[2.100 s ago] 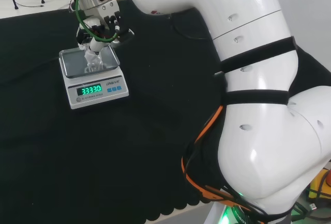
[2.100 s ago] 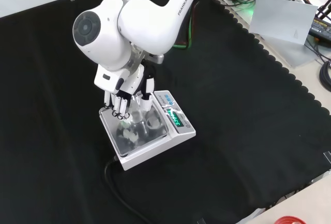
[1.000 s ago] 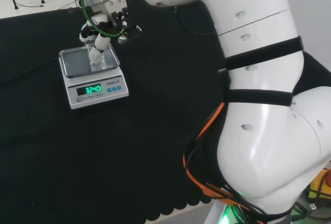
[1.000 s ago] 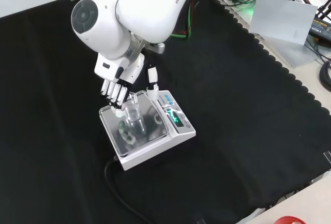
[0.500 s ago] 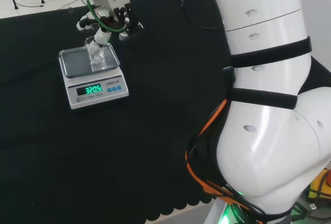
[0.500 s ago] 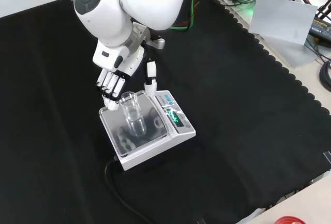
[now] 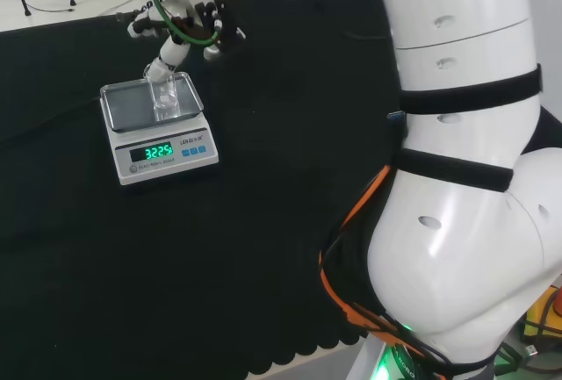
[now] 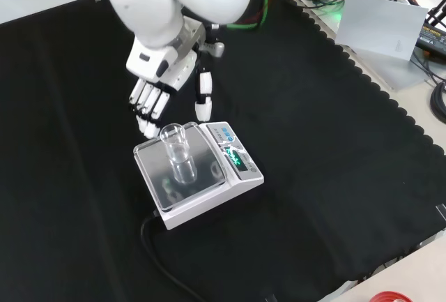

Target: Put the beaker on the electronic balance.

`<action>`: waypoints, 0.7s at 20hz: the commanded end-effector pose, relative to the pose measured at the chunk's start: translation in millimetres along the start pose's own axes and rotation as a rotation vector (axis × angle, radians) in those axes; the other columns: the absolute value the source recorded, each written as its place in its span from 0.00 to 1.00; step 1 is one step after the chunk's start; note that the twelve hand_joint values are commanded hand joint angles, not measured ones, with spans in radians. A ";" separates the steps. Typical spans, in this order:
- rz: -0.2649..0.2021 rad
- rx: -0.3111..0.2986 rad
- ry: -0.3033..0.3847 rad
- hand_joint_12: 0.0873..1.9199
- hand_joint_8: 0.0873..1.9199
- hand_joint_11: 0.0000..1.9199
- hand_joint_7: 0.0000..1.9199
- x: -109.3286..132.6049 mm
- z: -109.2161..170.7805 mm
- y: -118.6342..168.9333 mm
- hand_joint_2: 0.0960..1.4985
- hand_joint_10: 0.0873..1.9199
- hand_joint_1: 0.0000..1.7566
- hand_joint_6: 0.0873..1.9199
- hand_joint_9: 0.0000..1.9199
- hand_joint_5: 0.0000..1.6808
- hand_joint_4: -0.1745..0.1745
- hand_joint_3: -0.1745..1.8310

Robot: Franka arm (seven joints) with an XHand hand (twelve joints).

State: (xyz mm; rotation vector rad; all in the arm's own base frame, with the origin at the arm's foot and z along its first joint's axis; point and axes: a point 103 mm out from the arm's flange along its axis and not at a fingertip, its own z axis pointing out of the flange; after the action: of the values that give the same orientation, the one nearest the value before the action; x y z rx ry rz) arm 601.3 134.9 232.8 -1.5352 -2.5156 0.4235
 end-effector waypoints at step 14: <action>0.107 -0.185 -0.021 0.69 0.30 0.19 0.32 -29.9 -51.6 -179.7 0.62 0.32 0.44 0.27 0.39 0.28 0.36 0.00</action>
State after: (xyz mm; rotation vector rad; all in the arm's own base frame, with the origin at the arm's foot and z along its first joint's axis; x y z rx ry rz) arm 532.7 91.1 308.4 -1.6198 -2.5843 0.3697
